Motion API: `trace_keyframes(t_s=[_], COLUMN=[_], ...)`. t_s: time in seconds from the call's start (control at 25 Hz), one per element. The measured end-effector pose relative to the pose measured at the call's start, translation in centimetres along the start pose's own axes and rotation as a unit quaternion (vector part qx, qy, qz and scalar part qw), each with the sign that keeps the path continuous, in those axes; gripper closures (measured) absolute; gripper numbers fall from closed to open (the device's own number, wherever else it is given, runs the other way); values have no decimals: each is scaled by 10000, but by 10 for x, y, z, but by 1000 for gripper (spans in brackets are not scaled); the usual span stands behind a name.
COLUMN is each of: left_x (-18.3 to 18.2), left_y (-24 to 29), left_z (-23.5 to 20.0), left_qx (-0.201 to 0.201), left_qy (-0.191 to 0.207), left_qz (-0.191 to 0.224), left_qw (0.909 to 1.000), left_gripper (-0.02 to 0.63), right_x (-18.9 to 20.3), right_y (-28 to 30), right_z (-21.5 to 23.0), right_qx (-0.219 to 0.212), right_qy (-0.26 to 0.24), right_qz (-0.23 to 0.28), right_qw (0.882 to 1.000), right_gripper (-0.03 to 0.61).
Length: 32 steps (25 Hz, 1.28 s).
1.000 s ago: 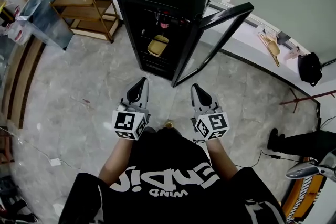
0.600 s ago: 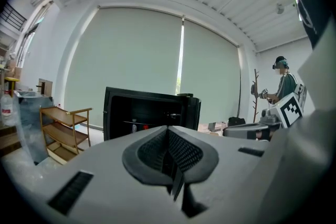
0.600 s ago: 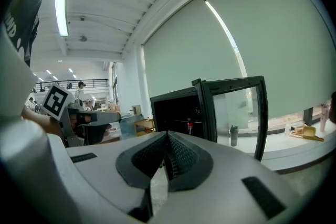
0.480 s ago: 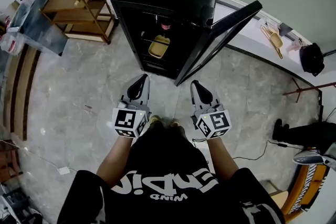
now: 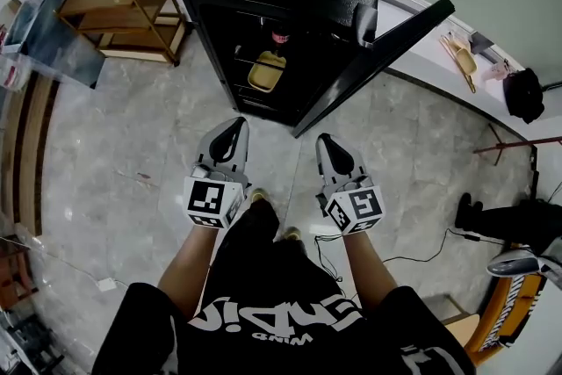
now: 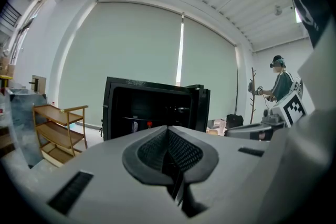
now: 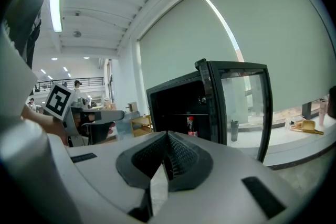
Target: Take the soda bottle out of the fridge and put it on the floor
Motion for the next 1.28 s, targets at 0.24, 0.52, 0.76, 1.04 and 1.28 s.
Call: trace_keyframes(t_s=[0.24,0.52,0.76,1.04,1.28], left_x=[20,53,70,67,72], left_y=[12,29,35,35,36], left_z=[-12,-19,-21,-21,-21], left_qx=[-62,-133,-173,-131,-116], left_qy=[-16,51,-45,-45,-85], left_qz=[101,300,371,351,319], left_qw=[9999,9994,9992,9993,9994], left_gripper=[606,606,606,605,605], right_x=[13,37,56,59,62], right_y=[9,20,28,42,66], right_z=[10,15,17,12,12], right_qx=[-7,-77,-64,-167,-230], right_qy=[108,127,120,42,193], right_qz=[103,304,339,306,332], right_qw=[9999,9994,9993,9994,9990], right_gripper=[554,554,554,552,331])
Point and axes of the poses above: the fingertips, and each gripper's own axes: y forward along the fingers, z to its right, x out of its underside, the point moved 1 cm from there along -y, backward along the fingers, and after that the axes turned 5 degrees about z, right-handed, at the moved point
